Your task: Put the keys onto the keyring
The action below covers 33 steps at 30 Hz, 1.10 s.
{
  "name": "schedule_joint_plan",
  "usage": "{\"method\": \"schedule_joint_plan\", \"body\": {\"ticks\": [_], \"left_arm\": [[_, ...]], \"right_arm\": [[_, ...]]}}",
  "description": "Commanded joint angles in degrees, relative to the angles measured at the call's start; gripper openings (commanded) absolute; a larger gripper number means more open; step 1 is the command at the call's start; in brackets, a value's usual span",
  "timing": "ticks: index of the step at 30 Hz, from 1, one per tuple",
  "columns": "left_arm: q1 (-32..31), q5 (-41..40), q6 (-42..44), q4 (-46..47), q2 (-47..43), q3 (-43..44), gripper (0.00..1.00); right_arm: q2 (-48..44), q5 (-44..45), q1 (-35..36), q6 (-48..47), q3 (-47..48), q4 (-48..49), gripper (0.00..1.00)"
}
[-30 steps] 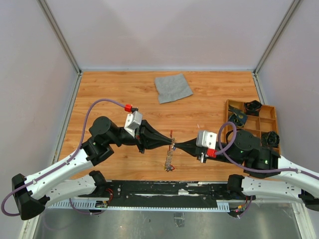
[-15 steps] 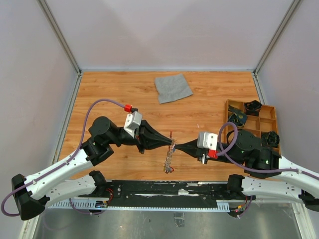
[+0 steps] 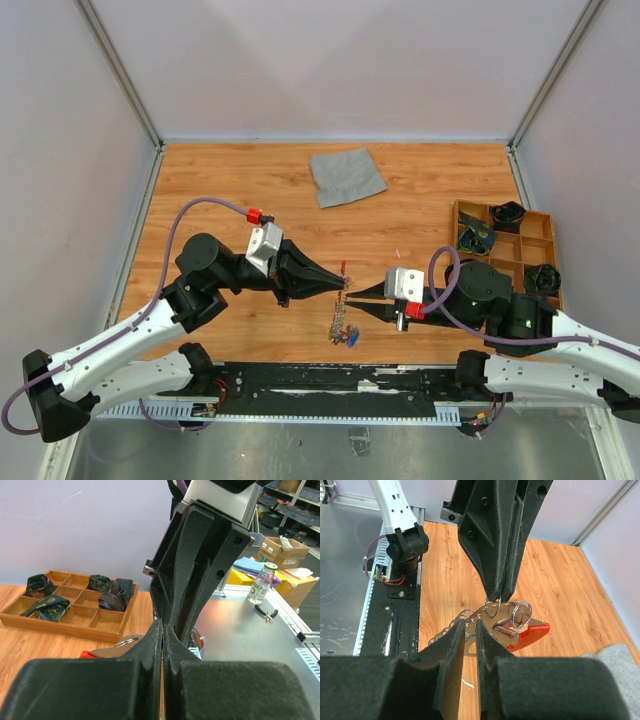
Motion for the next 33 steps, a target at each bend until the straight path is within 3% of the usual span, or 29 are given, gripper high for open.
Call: {"method": "schedule_joint_plan", "body": {"ticks": [1,10,17,33], "left_arm": [[0.0,0.0,-0.2,3.6,-0.8,2.2,0.00],[0.0,-0.3,-0.1,3.7,-0.9,1.8,0.00],[0.0,0.1,-0.6,4.8,-0.7,1.7,0.01],[0.0,1.0,-1.1,5.6,-0.6,1.9,0.01]], "right_arm": [[-0.2,-0.6,-0.6,0.4,-0.3,-0.7,0.15],[-2.3,5.3,-0.6,2.0,-0.5,-2.3,0.17],[-4.0,5.5,-0.6,3.8,-1.2,2.0,0.30],[0.0,3.3,-0.6,6.5,-1.5,9.2,0.28]]}}
